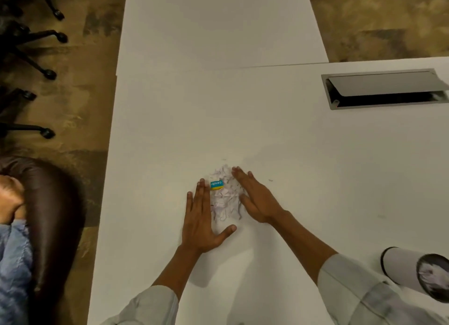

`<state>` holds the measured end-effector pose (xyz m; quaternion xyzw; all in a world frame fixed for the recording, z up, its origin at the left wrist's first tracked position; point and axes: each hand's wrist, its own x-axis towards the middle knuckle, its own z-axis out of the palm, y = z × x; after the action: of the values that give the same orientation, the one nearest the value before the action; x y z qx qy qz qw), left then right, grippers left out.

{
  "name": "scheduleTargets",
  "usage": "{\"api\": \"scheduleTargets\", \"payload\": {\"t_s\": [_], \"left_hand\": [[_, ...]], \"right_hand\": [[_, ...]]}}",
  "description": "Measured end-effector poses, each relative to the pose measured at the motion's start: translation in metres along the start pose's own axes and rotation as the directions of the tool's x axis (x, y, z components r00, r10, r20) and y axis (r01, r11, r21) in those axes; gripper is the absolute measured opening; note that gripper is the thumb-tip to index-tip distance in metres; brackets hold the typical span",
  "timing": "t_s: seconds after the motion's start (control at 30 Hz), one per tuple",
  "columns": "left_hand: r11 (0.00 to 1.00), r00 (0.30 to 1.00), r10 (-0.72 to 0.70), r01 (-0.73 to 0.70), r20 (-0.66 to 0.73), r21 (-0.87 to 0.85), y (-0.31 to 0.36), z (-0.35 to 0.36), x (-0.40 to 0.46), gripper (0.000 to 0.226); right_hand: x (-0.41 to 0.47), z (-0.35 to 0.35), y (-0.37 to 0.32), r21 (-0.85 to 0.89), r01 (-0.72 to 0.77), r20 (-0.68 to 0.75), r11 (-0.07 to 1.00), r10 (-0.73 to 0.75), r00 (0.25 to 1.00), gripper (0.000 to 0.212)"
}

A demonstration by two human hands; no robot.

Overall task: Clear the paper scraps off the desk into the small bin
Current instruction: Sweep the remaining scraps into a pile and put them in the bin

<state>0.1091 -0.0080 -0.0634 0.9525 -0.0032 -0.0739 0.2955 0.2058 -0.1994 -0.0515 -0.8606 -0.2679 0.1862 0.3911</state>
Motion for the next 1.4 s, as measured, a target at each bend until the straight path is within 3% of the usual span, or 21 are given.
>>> {"api": "scheduleTargets", "payload": {"t_s": [0.07, 0.17, 0.23, 0.3, 0.4, 0.47, 0.6, 0.73, 0.83, 0.9, 0.97, 1.03, 1.13, 1.23, 1.33, 1.4], "left_hand": [[0.997, 0.999, -0.035, 0.033, -0.029, -0.065, 0.007, 0.001, -0.001, 0.12], [0.987, 0.989, -0.117, 0.105, -0.086, -0.125, 0.003, -0.006, -0.014, 0.126], [0.989, 0.99, -0.117, 0.109, -0.085, -0.096, -0.008, -0.013, -0.027, 0.132], [0.993, 0.993, -0.106, 0.103, -0.054, -0.048, -0.018, -0.019, -0.039, 0.135], [0.996, 0.996, -0.086, 0.086, 0.039, -0.016, -0.013, -0.019, -0.044, 0.136], [0.998, 0.991, -0.057, 0.056, 0.121, 0.017, -0.002, -0.013, -0.037, 0.136], [0.993, 0.977, -0.044, 0.065, 0.207, -0.098, 0.025, -0.002, -0.014, 0.145], [0.976, 0.983, -0.078, 0.11, 0.167, -0.188, 0.021, -0.015, -0.011, 0.146], [0.97, 0.979, -0.167, 0.184, 0.115, -0.16, -0.006, -0.033, -0.029, 0.147], [0.963, 0.963, -0.247, 0.256, 0.108, -0.079, -0.023, -0.039, -0.044, 0.149], [0.945, 0.939, -0.325, 0.326, 0.111, 0.006, -0.035, -0.041, -0.057, 0.151], [0.911, 0.905, -0.412, 0.41, 0.105, 0.047, -0.039, -0.041, -0.064, 0.153], [0.871, 0.866, -0.49, 0.487, 0.093, 0.057, -0.032, -0.038, -0.061, 0.154], [0.879, 0.877, -0.477, 0.475, 0.061, 0.042, -0.02, -0.033, -0.052, 0.15], [0.918, 0.918, -0.395, 0.394, 0.028, 0.038, -0.01, -0.034, -0.042, 0.149], [0.952, 0.953, -0.301, 0.297, 0.04, 0.076, -0.011, -0.04, -0.035, 0.15]], "right_hand": [[-0.011, 0.0, -0.004, 0.102, -0.049, -0.197, 0.994, 0.069, 0.978, 0.062], [-0.046, -0.012, 0.006, 0.175, -0.151, -0.48, 0.973, 0.219, 0.849, 0.071], [-0.08, -0.011, 0.014, 0.135, -0.274, -0.449, 0.952, 0.306, 0.839, 0.085], [-0.106, 0.004, 0.017, -0.013, -0.365, -0.358, 0.931, 0.337, 0.871, 0.098], [-0.112, 0.039, 0.012, -0.287, -0.367, -0.272, 0.885, 0.292, 0.917, 0.106], [-0.093, 0.057, 0.0, -0.353, -0.38, -0.255, 0.855, 0.303, 0.918, 0.101], [-0.047, 0.074, -0.018, -0.333, -0.426, -0.25, 0.841, 0.356, 0.9, 0.087], [-0.029, 0.066, -0.025, -0.207, -0.339, -0.272, 0.918, 0.279, 0.921, 0.082], [-0.049, 0.044, -0.01, -0.038, -0.382, -0.418, 0.923, 0.333, 0.845, 0.082], [-0.063, 0.027, 0.009, -0.039, -0.469, -0.429, 0.882, 0.41, 0.805, 0.084], [-0.065, 0.012, 0.025, -0.144, -0.551, -0.378, 0.822, 0.468, 0.799, 0.087], [-0.057, 0.006, 0.026, -0.261, -0.542, -0.308, 0.799, 0.463, 0.831, 0.089], [-0.048, 0.015, 0.012, -0.405, -0.393, -0.143, 0.826, 0.368, 0.919, 0.09], [-0.044, 0.028, -0.009, -0.349, -0.286, -0.024, 0.892, 0.297, 0.955, 0.089], [-0.058, 0.024, -0.025, -0.116, -0.319, -0.147, 0.941, 0.301, 0.942, 0.088], [-0.078, 0.018, -0.03, 0.013, -0.408, -0.335, 0.913, 0.388, 0.859, 0.085]]}}
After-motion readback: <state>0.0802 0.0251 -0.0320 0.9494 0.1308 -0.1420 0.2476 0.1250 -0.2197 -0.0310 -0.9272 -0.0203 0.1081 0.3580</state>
